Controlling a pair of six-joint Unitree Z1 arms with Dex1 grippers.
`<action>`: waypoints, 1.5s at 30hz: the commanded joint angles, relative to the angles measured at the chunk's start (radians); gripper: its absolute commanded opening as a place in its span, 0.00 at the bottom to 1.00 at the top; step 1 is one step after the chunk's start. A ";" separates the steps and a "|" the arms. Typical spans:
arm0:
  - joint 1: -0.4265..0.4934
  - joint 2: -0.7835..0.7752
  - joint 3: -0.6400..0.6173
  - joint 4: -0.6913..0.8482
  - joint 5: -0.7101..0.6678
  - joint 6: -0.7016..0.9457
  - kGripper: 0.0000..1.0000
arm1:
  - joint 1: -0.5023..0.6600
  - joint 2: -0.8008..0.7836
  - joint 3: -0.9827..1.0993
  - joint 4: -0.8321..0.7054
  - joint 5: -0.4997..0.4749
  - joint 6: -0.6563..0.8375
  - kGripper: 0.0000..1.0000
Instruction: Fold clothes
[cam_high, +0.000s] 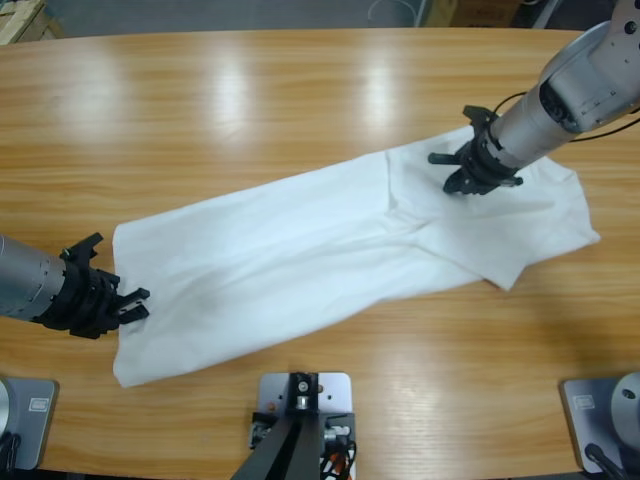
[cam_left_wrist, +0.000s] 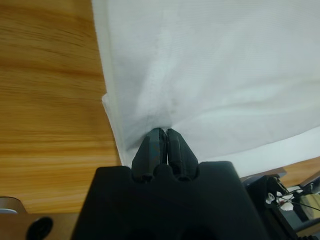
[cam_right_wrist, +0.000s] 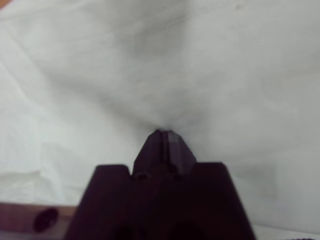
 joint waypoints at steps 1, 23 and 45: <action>-0.012 -0.084 0.048 0.015 -0.043 0.012 0.00 | -0.030 0.106 0.090 0.005 -0.014 -0.023 0.00; -0.047 0.178 -0.346 -0.062 0.015 -0.113 0.00 | -0.032 0.061 0.124 0.015 -0.017 -0.039 0.00; -0.173 0.301 -0.393 -0.059 -0.015 -0.126 0.00 | -0.041 0.061 0.141 0.007 -0.017 -0.051 0.00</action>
